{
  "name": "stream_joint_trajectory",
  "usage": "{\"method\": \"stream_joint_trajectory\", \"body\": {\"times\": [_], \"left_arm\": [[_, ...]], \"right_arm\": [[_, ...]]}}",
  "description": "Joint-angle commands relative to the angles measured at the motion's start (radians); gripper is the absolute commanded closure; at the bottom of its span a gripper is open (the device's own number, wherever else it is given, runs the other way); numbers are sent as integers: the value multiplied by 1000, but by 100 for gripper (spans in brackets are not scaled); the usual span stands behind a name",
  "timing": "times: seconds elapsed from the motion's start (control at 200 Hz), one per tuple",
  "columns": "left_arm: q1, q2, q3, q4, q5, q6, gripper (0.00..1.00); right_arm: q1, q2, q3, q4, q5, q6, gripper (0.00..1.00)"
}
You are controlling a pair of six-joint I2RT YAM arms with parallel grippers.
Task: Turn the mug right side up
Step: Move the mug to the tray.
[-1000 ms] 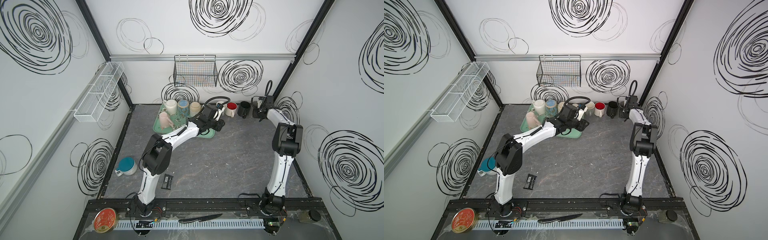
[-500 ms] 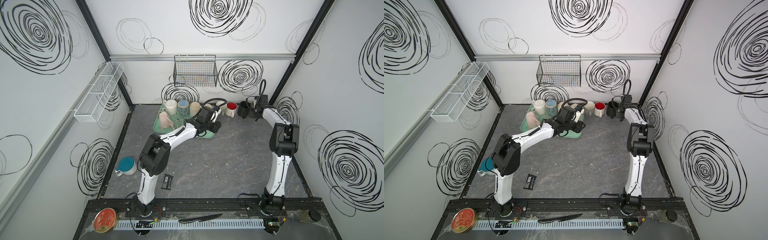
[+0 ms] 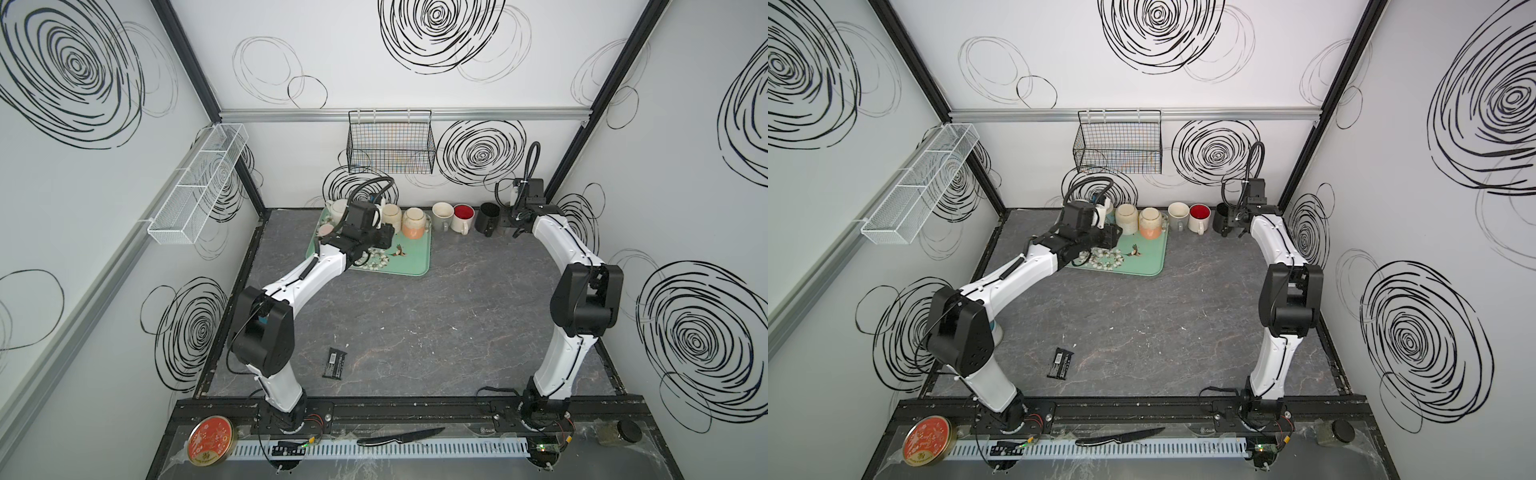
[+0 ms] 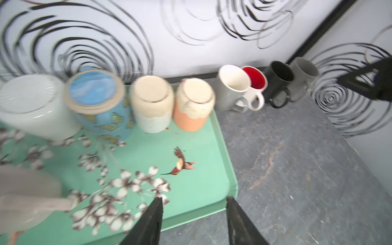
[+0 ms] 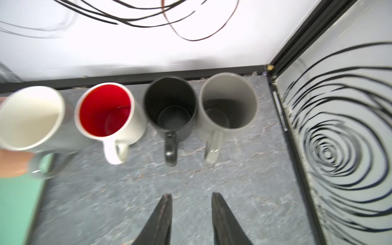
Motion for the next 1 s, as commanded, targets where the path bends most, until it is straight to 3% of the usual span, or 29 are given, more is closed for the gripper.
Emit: {"method": "stream_joint_trajectory", "body": {"times": [0.0, 0.265, 0.665, 0.996], "left_arm": [[99, -22, -45, -12, -21, -88, 47], [264, 10, -39, -72, -49, -125, 40], [356, 272, 256, -239, -238, -114, 26], [376, 446, 401, -202, -87, -58, 26]], "right_arm": [[13, -67, -83, 16, -147, 64, 63], [97, -144, -305, 207, -380, 259, 63], [347, -123, -418, 233, -352, 376, 63], [390, -95, -435, 258, -356, 417, 64]]}}
